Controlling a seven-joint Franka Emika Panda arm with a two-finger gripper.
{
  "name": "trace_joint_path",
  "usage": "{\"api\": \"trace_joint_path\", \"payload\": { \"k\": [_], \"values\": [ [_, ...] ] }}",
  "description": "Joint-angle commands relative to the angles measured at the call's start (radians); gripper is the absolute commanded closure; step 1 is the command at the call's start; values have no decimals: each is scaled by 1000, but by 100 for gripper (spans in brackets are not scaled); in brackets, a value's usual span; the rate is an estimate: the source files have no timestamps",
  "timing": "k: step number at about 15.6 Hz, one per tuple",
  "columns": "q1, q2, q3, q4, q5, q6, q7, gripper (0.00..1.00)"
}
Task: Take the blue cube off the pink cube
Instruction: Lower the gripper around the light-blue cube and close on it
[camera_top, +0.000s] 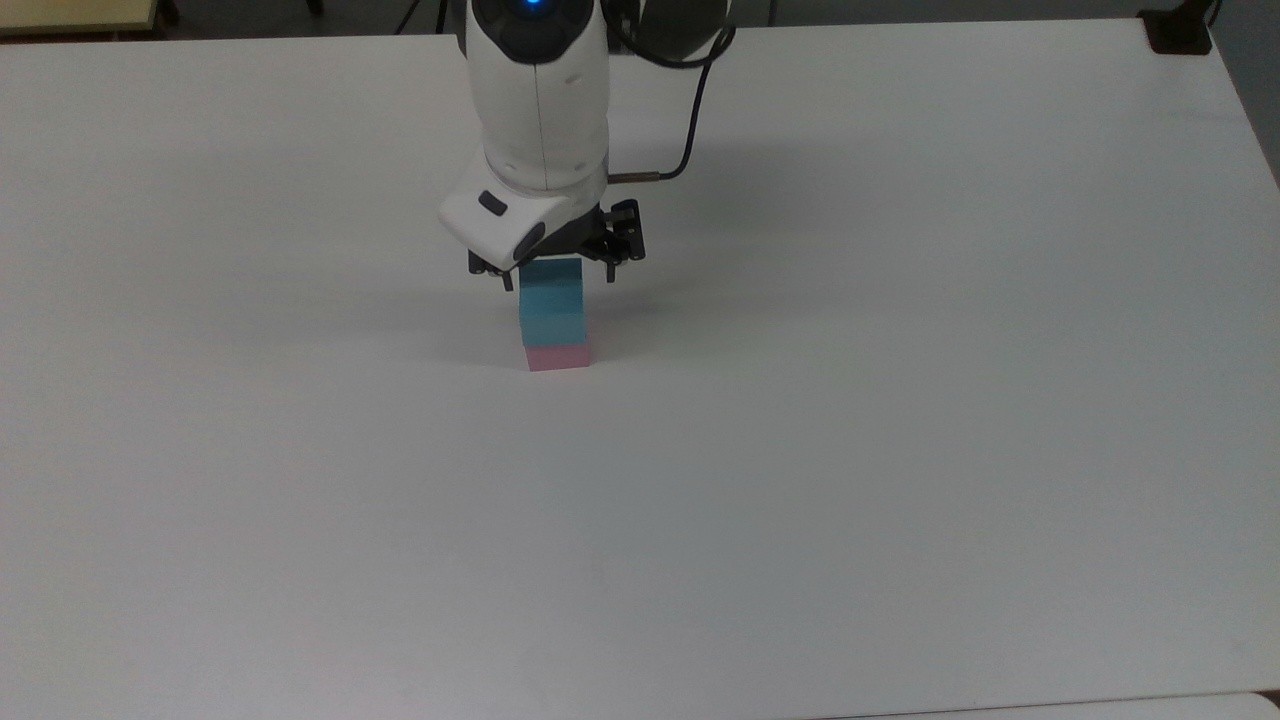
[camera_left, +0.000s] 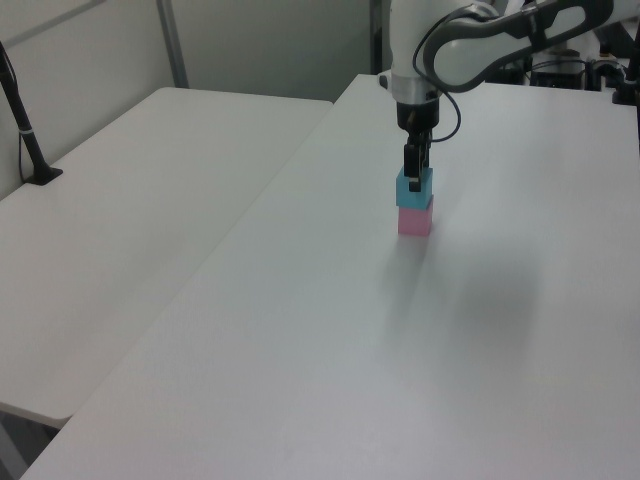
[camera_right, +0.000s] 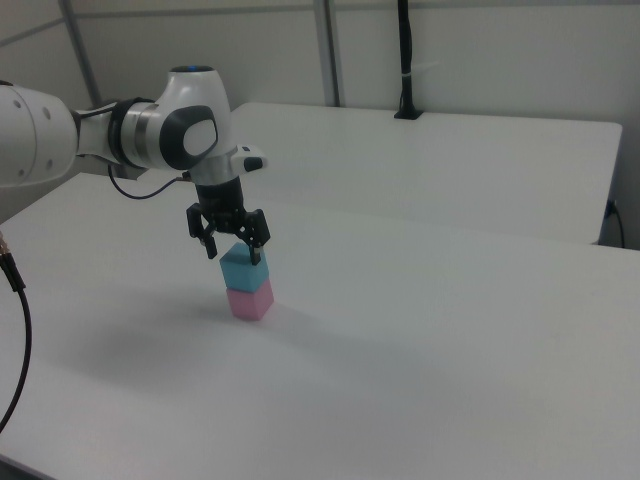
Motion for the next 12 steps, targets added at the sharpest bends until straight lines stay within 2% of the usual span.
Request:
{"api": "trace_joint_path", "payload": {
  "k": [1,2,3,4,5,12],
  "values": [
    [6,17,-5,18,-5,5,-6,7],
    [8,19,-5,18,-4,24,-3,25],
    [12,19,-5,18,-3,54,-2,61],
    [14,17,-5,18,-3,56,-9,78],
    [12,15,-5,18,-5,56,-12,82],
    [-8,-75,-17,18,-2,-21,-48,82]
  ]
}}
